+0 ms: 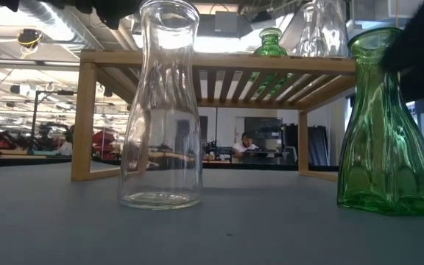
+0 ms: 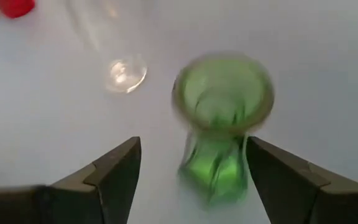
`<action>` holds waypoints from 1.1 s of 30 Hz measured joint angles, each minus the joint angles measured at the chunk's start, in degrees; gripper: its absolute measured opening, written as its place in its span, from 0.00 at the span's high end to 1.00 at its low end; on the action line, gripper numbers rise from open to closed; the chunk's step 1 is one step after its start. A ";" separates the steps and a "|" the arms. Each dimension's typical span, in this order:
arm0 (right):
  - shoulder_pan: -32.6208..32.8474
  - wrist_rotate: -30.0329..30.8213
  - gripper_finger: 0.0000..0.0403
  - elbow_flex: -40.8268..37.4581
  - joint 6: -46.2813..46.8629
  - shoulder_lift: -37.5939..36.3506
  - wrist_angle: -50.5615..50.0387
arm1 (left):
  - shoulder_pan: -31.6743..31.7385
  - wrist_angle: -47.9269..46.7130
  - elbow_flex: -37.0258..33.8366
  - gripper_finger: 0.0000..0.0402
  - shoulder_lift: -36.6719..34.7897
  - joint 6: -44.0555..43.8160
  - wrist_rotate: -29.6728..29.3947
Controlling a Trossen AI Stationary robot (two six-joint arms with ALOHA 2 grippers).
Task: Sort vases onto shelf
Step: Put the green bottle on the shelf
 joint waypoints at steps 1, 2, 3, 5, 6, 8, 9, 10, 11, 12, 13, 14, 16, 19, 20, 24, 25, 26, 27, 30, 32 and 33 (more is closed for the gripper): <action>-0.59 0.51 0.32 0.00 -0.50 0.00 0.08 | -0.13 -0.55 -0.02 0.48 0.00 0.00 0.17; -1.22 1.18 0.32 0.00 -0.84 0.00 0.29 | -0.27 -0.74 -0.01 0.48 0.00 0.00 0.38; -1.79 1.56 0.32 0.00 -1.34 0.00 0.56 | -0.45 -0.91 -0.02 0.48 0.00 -0.02 0.54; -2.85 1.85 0.32 0.00 -2.24 0.00 0.87 | -0.89 -1.04 0.00 0.48 0.00 -0.02 0.81; -3.25 1.64 0.32 0.00 -2.33 0.00 1.09 | -1.18 -1.09 -0.02 0.48 0.00 -0.04 0.85; -3.74 0.45 0.32 0.00 -2.31 0.00 1.59 | -1.78 -1.17 0.00 0.48 0.00 -0.04 0.87; -3.97 -0.31 0.32 0.02 -2.31 0.00 1.73 | -2.09 -1.32 0.00 0.48 0.00 -0.04 0.87; -4.00 -0.84 0.32 0.02 -2.27 0.00 1.77 | -2.38 -1.40 -0.02 0.48 0.00 -0.04 0.87; -3.94 -1.34 0.34 0.02 -2.25 0.00 1.76 | -2.67 -1.45 -0.01 0.48 0.00 -0.04 0.86; -3.83 -1.59 0.35 0.02 -2.24 0.00 1.81 | -2.94 -1.44 -0.01 0.48 0.00 -0.04 0.86; -3.82 -1.60 0.38 0.02 -2.23 0.00 1.80 | -3.18 -1.44 0.00 0.48 0.00 -0.03 0.87; -3.79 -1.60 0.40 0.02 -2.24 0.00 1.73 | -3.36 -1.45 -0.01 0.48 0.00 0.03 0.87; -3.65 -1.59 0.47 0.01 -2.25 0.00 1.40 | -3.67 -1.44 -0.01 0.48 0.00 0.07 0.85; -3.34 -1.11 0.58 0.02 -2.85 0.00 1.39 | -3.86 -1.44 -0.02 0.48 0.00 0.09 0.85; -3.36 -0.81 0.62 0.02 -3.34 0.00 1.33 | -3.86 -1.44 0.00 0.48 0.00 0.09 0.85; -3.36 -0.53 0.76 0.02 -3.92 -0.02 1.06 | -3.86 -1.42 -0.02 0.48 0.00 0.11 0.82; -3.38 -0.49 0.78 0.02 -4.12 -0.02 1.06 | -3.84 -1.42 -0.02 0.48 0.00 0.11 0.82; -3.38 -0.27 0.80 0.02 -4.26 -0.02 1.05 | -3.84 -1.42 -0.01 0.48 0.00 0.11 0.82; -3.37 0.03 0.80 0.02 -4.27 -0.02 1.07 | -3.84 -1.42 0.00 0.48 0.00 0.11 0.82; -3.34 0.91 0.80 0.08 -4.19 -0.04 1.42 | -3.84 -1.42 -0.01 0.48 0.00 0.11 0.81; -3.36 0.82 0.78 0.94 -4.30 -0.04 0.78 | -3.84 -1.42 -0.01 0.48 0.00 0.13 0.80; -3.38 0.94 0.77 1.76 -4.66 -0.04 0.36 | -3.84 -1.43 0.00 0.48 0.00 0.13 0.80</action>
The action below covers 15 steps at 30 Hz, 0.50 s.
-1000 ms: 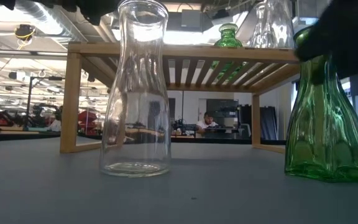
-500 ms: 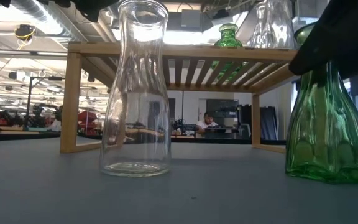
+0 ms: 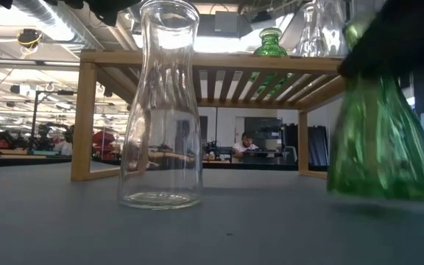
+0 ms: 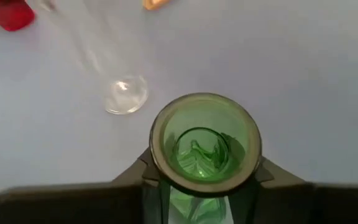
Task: Sort vases onto shelf
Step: Put the green bottle on the shelf
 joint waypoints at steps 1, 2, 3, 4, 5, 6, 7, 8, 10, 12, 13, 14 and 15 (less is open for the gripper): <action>-0.04 0.03 0.76 0.95 -0.43 -0.03 -0.48 | 0.00 0.01 -0.01 0.48 0.00 0.00 0.00; -0.07 0.13 0.76 1.84 -0.66 -0.12 -1.18 | 0.00 0.01 -0.01 0.48 0.00 0.00 0.00; -0.06 0.65 0.76 2.81 -0.88 -0.14 -2.43 | 0.00 0.01 0.00 0.48 0.00 0.01 0.00; -0.04 1.50 0.77 3.79 -1.23 -0.15 -3.71 | 0.00 0.01 0.01 0.48 0.00 0.00 0.00; -0.04 2.31 0.78 4.98 -1.79 -0.15 -4.85 | 0.00 0.01 0.01 0.48 0.00 0.02 0.00; -0.04 3.18 0.79 6.21 -2.05 -0.15 -5.89 | 0.00 0.01 0.00 0.48 0.00 0.02 0.00; -0.04 3.89 0.79 7.48 -2.20 -0.15 -7.08 | 0.00 0.01 0.00 0.48 0.00 0.02 0.00; -0.04 4.42 0.80 8.76 -2.41 -0.17 -8.47 | 0.00 0.01 -0.01 0.48 0.00 0.02 0.00; -0.31 5.05 0.79 11.24 -3.62 -0.24 -10.59 | 0.00 0.01 0.00 0.48 0.00 0.02 0.00; -0.84 5.09 0.77 13.81 -4.53 -0.24 -12.64 | 0.00 0.01 -0.01 0.48 0.00 0.02 0.00; -1.12 5.27 0.77 15.06 -5.01 -0.24 -13.73 | 0.00 0.01 -0.01 0.48 0.00 0.02 0.00; -1.53 5.54 0.76 16.39 -5.37 -0.24 -14.74 | 0.00 0.01 -0.01 0.48 0.00 0.02 0.00; -1.81 5.76 0.76 17.71 -5.78 -0.24 -15.49 | 0.00 0.01 -0.01 0.48 0.00 0.02 0.00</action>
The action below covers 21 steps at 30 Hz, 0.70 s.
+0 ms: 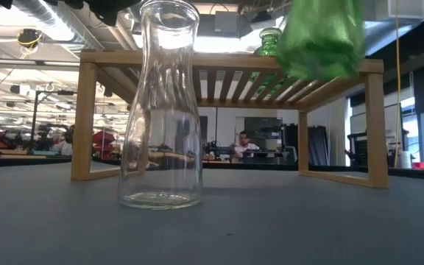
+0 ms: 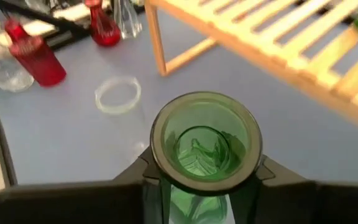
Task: Sort vases onto shelf
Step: Put the green bottle on the shelf
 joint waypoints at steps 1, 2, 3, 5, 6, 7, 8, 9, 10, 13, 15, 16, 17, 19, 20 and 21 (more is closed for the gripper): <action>-0.49 0.15 0.77 1.29 -0.63 0.00 -0.85 | 0.00 -0.01 0.01 0.48 0.00 0.00 -0.01; -0.90 0.18 0.77 2.50 -1.23 0.00 -1.81 | 0.00 0.00 0.00 0.48 0.00 0.00 0.00; -1.32 0.13 0.78 3.63 -2.15 0.00 -2.67 | 0.00 0.00 0.00 0.48 0.00 0.00 0.00; -2.26 0.22 0.78 5.92 -3.83 0.00 -3.75 | 0.00 0.00 0.00 0.48 0.00 0.00 0.00; -2.72 0.20 0.78 7.03 -4.58 0.00 -4.45 | 0.00 0.00 0.00 0.48 0.00 0.00 0.00; -3.26 0.20 0.78 8.16 -5.40 0.00 -5.50 | 0.00 0.00 0.00 0.48 0.00 0.00 0.00; -3.77 0.22 0.78 9.21 -5.74 0.00 -6.47 | 0.00 0.00 0.01 0.48 0.00 0.01 0.00; -4.43 0.22 0.77 10.28 -6.16 0.00 -7.44 | 0.00 0.00 0.00 0.48 0.00 0.00 0.00; -5.03 0.23 0.77 11.10 -6.73 0.00 -8.28 | 0.00 0.00 0.01 0.48 0.00 0.00 0.00; -6.68 0.84 0.77 13.47 -9.35 0.00 -10.03 | 0.00 0.00 0.00 0.48 0.00 0.00 0.00; -7.78 1.62 0.78 14.65 -11.67 0.00 -10.43 | 0.00 0.00 0.02 0.48 0.00 0.00 0.00; -8.40 1.62 0.78 15.14 -12.77 0.00 -10.45 | 0.00 -0.02 0.00 0.48 0.00 0.02 0.00; -8.92 1.40 0.78 15.79 -13.45 0.00 -10.75 | 0.00 0.00 0.02 0.48 0.00 0.02 0.00; -9.92 1.04 0.78 17.23 -14.63 0.00 -11.53 | 0.00 0.00 0.01 0.48 -0.01 0.01 0.00; -10.33 1.10 0.78 17.96 -14.88 0.00 -11.92 | 0.00 0.00 0.00 0.48 0.00 0.02 -0.01; -10.79 1.13 0.78 18.58 -15.44 -0.01 -12.44 | 0.00 0.00 0.02 0.48 0.00 0.01 0.00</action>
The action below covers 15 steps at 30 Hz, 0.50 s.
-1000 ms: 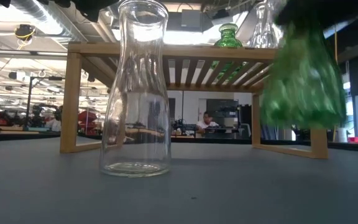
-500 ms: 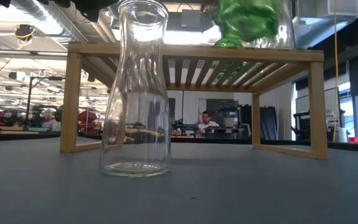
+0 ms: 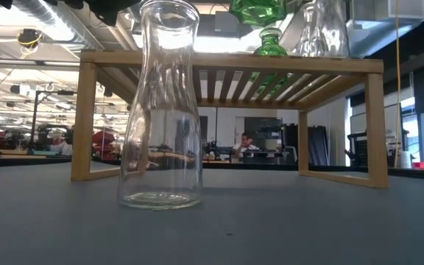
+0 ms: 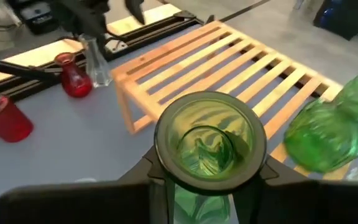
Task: Sort vases onto shelf
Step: Put the green bottle on the shelf
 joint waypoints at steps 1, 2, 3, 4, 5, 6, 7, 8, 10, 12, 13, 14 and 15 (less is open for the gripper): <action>-0.38 -0.03 0.78 0.64 -0.28 -0.01 -0.88 | 0.00 0.00 -0.02 0.48 0.00 0.01 0.00; -0.73 -0.04 0.78 1.35 -0.32 -0.01 -2.36 | 0.00 0.00 -0.02 0.48 0.00 0.01 0.00; -1.07 -0.05 0.78 2.10 -0.37 0.01 -3.95 | 0.00 -0.02 -0.01 0.48 0.00 0.01 0.00; -1.34 -0.10 0.78 2.84 -0.40 0.01 -5.08 | 0.00 0.00 0.00 0.48 0.00 0.01 0.00; -1.62 -0.06 0.78 3.48 -0.32 0.01 -5.72 | 0.00 0.00 -0.02 0.48 -0.02 0.01 0.00; -1.94 0.03 0.78 3.88 -0.22 -0.08 -6.06 | 0.00 0.00 -0.01 0.48 -0.01 0.01 0.00; -2.37 0.03 0.78 4.17 0.02 -0.10 -6.47 | 0.00 -0.01 -0.01 0.48 0.00 0.01 -0.01; -2.72 -0.02 0.78 4.33 0.20 -0.10 -6.93 | 0.00 0.00 0.00 0.48 0.00 0.01 0.00; -3.57 -0.40 0.78 4.33 1.04 -0.07 -7.74 | 0.00 0.00 -0.02 0.48 -0.01 0.02 0.00; -4.32 -1.00 0.78 4.18 1.54 -0.06 -8.98 | 0.00 0.00 -0.01 0.48 0.00 0.01 0.00; -4.74 -1.10 0.78 3.86 1.68 -0.06 -9.07 | 0.00 0.00 -0.01 0.48 -0.01 0.01 0.00; -5.05 -1.41 0.78 3.48 1.99 -0.06 -9.07 | 0.00 0.00 -0.01 0.48 -0.01 0.01 0.00; -5.27 -1.72 0.78 3.20 2.66 -0.06 -9.23 | 0.00 0.00 -0.01 0.48 -0.01 0.01 0.00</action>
